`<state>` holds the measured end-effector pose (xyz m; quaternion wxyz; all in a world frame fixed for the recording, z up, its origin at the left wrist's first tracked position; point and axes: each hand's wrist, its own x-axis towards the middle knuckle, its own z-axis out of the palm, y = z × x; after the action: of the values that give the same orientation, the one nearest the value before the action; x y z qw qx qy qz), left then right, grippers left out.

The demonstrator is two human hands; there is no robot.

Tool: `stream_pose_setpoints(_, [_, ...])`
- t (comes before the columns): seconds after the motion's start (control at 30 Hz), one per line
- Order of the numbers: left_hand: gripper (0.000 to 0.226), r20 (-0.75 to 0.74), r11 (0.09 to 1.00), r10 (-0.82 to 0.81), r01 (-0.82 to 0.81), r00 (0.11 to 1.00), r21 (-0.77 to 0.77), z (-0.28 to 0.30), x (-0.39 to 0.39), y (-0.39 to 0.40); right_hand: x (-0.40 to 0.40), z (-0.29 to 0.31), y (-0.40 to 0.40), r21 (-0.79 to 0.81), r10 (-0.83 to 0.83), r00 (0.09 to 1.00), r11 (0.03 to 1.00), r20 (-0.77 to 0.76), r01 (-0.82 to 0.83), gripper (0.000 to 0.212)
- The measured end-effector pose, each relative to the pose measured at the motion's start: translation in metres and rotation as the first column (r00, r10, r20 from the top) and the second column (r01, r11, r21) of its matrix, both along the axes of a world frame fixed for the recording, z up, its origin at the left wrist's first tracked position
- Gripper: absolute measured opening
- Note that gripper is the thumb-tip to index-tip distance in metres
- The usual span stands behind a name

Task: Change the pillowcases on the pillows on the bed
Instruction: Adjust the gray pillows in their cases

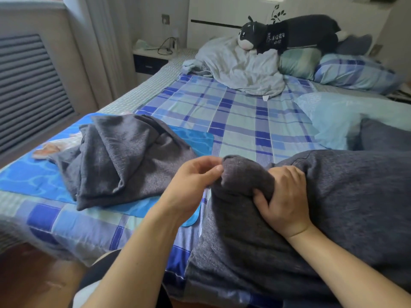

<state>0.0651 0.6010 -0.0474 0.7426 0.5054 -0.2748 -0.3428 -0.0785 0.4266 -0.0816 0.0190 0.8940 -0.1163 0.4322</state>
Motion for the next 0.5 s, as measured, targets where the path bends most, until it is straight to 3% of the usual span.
stream_pose_setpoints(0.07, [0.022, 0.232, 0.985, 0.170, -0.168, 0.958, -0.028, -0.004, -0.002, -0.003, 0.003, 0.000, 0.002, -0.013, -0.006, 1.000, 1.000, -0.008, 0.006, 0.046])
stream_pose_setpoints(0.2, [0.018, 0.649, 0.948, 0.293, -0.303, 0.702, -0.100, -0.003, -0.005, 0.000, 0.000, 0.000, 0.002, -0.016, -0.003, 1.000, 1.000, -0.001, 0.003, 0.046])
stream_pose_setpoints(0.27, [0.012, 0.709, 0.944, 0.299, -0.305, 0.638, -0.124, 0.000, -0.008, 0.003, 0.000, 0.001, 0.003, -0.016, -0.004, 1.000, 1.000, 0.000, 0.004, 0.047])
stream_pose_setpoints(0.5, [0.014, 0.783, 0.945, 0.234, -0.324, 0.576, -0.044, 0.017, -0.014, 0.005, 0.000, 0.000, 0.004, -0.060, 0.001, 1.000, 0.998, 0.018, 0.001, 0.045])
